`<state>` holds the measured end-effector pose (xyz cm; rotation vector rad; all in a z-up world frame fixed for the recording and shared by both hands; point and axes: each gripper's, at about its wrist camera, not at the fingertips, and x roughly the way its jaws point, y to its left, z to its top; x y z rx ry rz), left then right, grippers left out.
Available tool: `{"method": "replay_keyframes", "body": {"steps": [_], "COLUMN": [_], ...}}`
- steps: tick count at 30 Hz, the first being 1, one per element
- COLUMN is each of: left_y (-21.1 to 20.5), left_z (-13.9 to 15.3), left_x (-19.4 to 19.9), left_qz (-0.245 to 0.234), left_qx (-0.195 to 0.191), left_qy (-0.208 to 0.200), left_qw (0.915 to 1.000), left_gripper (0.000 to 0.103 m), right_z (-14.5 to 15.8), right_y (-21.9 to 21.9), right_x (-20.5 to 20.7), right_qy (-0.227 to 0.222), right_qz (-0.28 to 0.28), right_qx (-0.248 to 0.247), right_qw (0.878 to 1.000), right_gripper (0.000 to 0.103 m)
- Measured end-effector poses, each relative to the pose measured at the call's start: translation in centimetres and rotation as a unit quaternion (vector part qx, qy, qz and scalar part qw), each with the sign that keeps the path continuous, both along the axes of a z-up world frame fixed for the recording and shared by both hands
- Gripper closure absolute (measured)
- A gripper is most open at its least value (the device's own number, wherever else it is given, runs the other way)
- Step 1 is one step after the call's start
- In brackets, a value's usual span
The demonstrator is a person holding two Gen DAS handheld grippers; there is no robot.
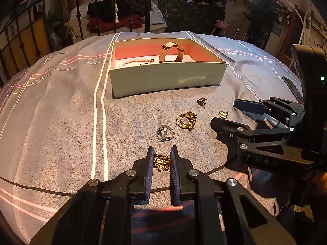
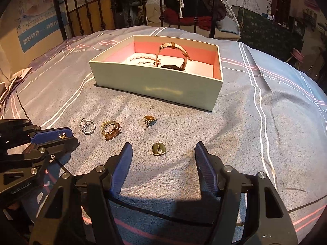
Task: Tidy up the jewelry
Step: 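Grasp the gold brooch with the left tool while the right grasps a small gold pendant, then carry the gold brooch toward the box with the left tool while the right carries the pendant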
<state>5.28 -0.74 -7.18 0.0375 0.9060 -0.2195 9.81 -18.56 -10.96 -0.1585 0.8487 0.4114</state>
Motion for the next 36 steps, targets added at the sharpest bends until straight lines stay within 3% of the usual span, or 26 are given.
{"method": "replay_keyframes", "body": {"steps": [4,6,12,30,36], "left_y": [0.1,0.1,0.2,0.1,0.5], "left_z": [0.1,0.2,0.7,3.5,4.9], "left_x": [0.1,0.2,0.3,2.7,4.9], "left_qz": [0.005,0.007,0.008,0.011,0.025], "left_qx": [-0.007,-0.005,-0.006,-0.016,-0.039], "left_qy": [0.002,0.001,-0.006,-0.038,-0.044], "left_qw": [1.0000,1.0000,0.9999,0.9991,0.9979], "left_gripper": [0.087,0.087,0.087,0.087,0.087], "right_z": [0.0,0.1,0.2,2.0,3.2], "right_y": [0.0,0.0,0.0,-0.9,-1.1], "right_x": [-0.1,-0.2,-0.4,-0.7,0.0], "right_qy": [-0.003,-0.002,-0.005,-0.022,-0.033], "right_qz": [-0.001,0.005,0.014,0.012,0.012], "right_qx": [-0.008,-0.008,-0.005,0.032,0.038], "right_qw": [1.000,1.000,1.000,0.999,0.999], "right_gripper": [0.055,0.075,0.090,0.090,0.090]}}
